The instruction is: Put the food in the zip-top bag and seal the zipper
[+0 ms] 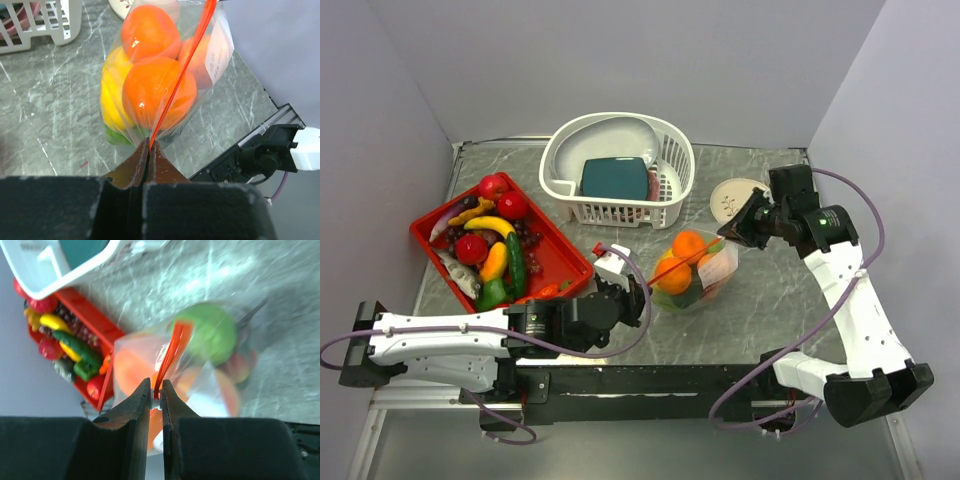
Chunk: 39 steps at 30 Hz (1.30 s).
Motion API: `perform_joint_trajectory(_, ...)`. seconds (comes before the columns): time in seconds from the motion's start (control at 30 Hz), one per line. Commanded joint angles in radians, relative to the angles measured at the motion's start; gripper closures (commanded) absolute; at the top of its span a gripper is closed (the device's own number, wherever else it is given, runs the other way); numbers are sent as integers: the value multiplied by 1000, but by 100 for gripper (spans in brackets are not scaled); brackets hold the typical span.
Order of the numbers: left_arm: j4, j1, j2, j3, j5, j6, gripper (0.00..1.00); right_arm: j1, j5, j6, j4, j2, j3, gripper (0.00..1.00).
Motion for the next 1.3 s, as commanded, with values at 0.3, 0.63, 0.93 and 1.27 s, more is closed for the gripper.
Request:
perform_joint_trajectory(0.3,-142,-13,-91,-2,24,-33,99,-199,205,-85,189,-50,-53,100)
perform_joint_trajectory(0.63,-32,-13,-88,-25,250,35,99,-272,148,-90,200,-84,-85,100)
perform_joint_trajectory(0.93,-73,17,-25,15,168,-34,99,-187,137,-70,269,-98,-164,100)
perform_joint_trajectory(1.27,-305,185,16,99,65,-226,75,194,258,-36,283,31,-98,100)
